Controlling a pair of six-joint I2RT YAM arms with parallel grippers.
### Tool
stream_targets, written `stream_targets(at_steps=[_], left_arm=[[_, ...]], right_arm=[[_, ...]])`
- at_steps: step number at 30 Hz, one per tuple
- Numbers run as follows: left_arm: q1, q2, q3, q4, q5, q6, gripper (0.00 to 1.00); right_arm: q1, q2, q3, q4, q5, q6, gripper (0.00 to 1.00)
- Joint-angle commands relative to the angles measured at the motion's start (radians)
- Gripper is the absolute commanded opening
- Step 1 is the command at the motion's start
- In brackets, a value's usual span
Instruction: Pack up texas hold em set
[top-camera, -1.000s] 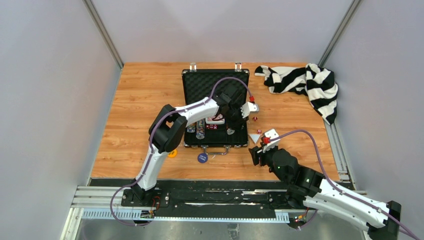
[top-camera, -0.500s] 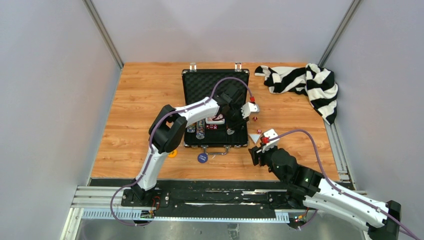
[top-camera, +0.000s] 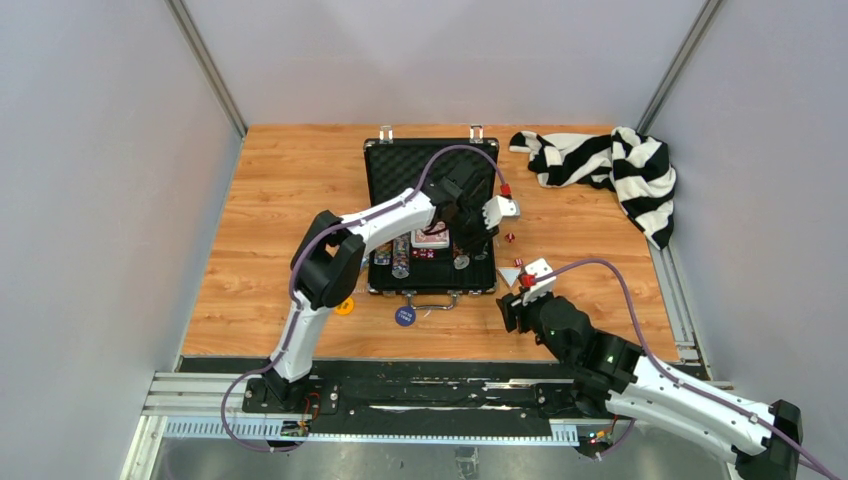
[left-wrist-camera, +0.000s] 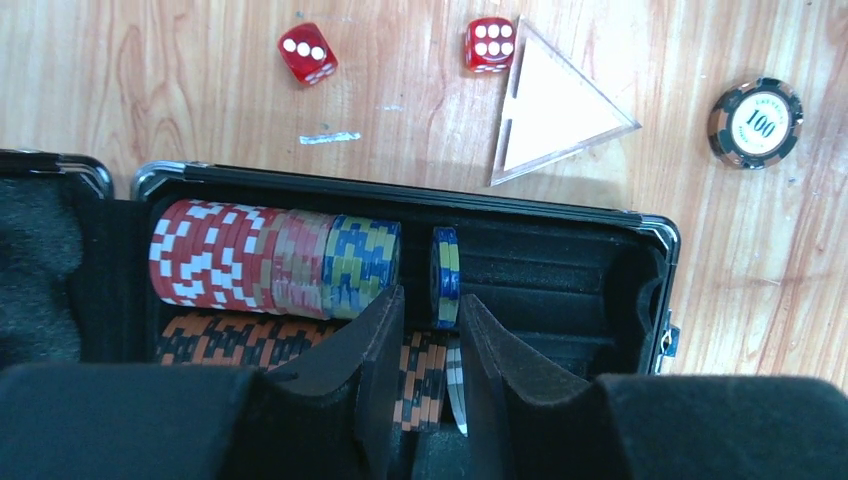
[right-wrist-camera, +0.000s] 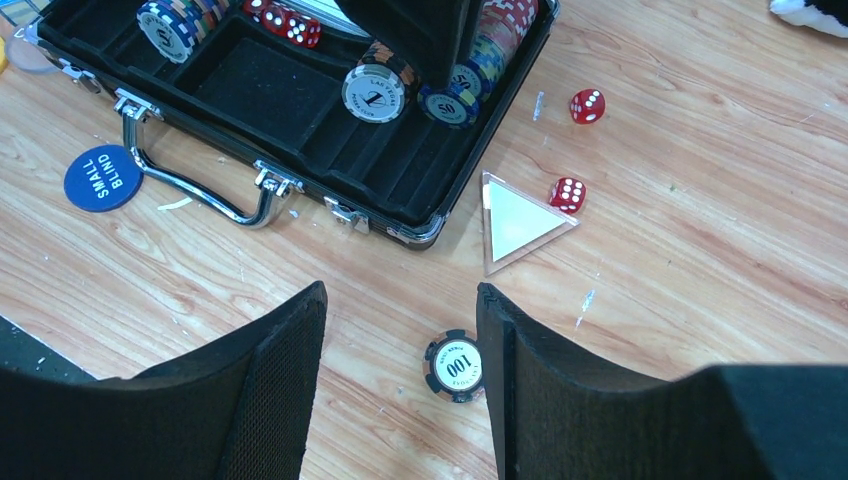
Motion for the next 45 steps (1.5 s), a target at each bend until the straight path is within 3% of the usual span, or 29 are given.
stream_targets(at_steps=[1,6,10,13,16,17,18,19,22,23,28,35,45], left_arm=[[0.005,-0.087,0.026,0.03,-0.005,0.034,0.33],[0.006,-0.137,0.025,0.02,-0.027,0.047,0.33],[0.017,-0.218,-0.025,0.062,-0.047,-0.012,0.33],[0.046,-0.334,-0.164,0.251,-0.194,-0.185,0.32],[0.069,-0.531,-0.405,0.482,-0.46,-0.367,0.35],[0.069,-0.598,-0.484,0.551,-0.539,-0.422,0.41],[0.069,-0.654,-0.558,0.603,-0.59,-0.463,0.56],[0.07,-0.711,-0.621,0.641,-0.618,-0.495,0.65],[0.074,-0.839,-0.782,0.736,-0.627,-0.623,0.92],[0.075,-0.873,-0.835,0.772,-0.611,-0.647,0.95],[0.075,-1.06,-1.024,0.88,-0.594,-0.779,0.97],[0.08,-1.27,-1.175,0.926,-0.523,-0.947,0.99],[0.09,-1.269,-1.235,0.911,-0.462,-1.035,0.99]], right_arm=[[-0.02,0.011,-0.015,0.036,-0.012,0.01,0.57],[-0.051,0.053,-0.025,0.091,-0.06,0.027,0.56],[-0.149,0.186,-0.001,0.155,-0.161,0.058,0.55],[-0.191,0.289,0.037,0.2,-0.183,0.061,0.42],[-0.201,0.363,0.097,0.187,-0.134,0.056,0.4],[-0.204,0.376,0.119,0.161,-0.103,0.066,0.4],[-0.205,0.384,0.138,0.129,-0.081,0.08,0.44],[-0.208,0.387,0.152,0.095,-0.062,0.096,0.52],[-0.21,0.392,0.172,-0.015,0.006,0.155,0.64],[-0.212,0.4,0.177,-0.054,0.029,0.176,0.66],[-0.214,0.414,0.137,-0.133,0.056,0.281,0.76],[-0.266,0.389,0.073,-0.085,-0.015,0.33,0.77],[-0.313,0.449,0.021,-0.006,-0.128,0.335,0.77]])
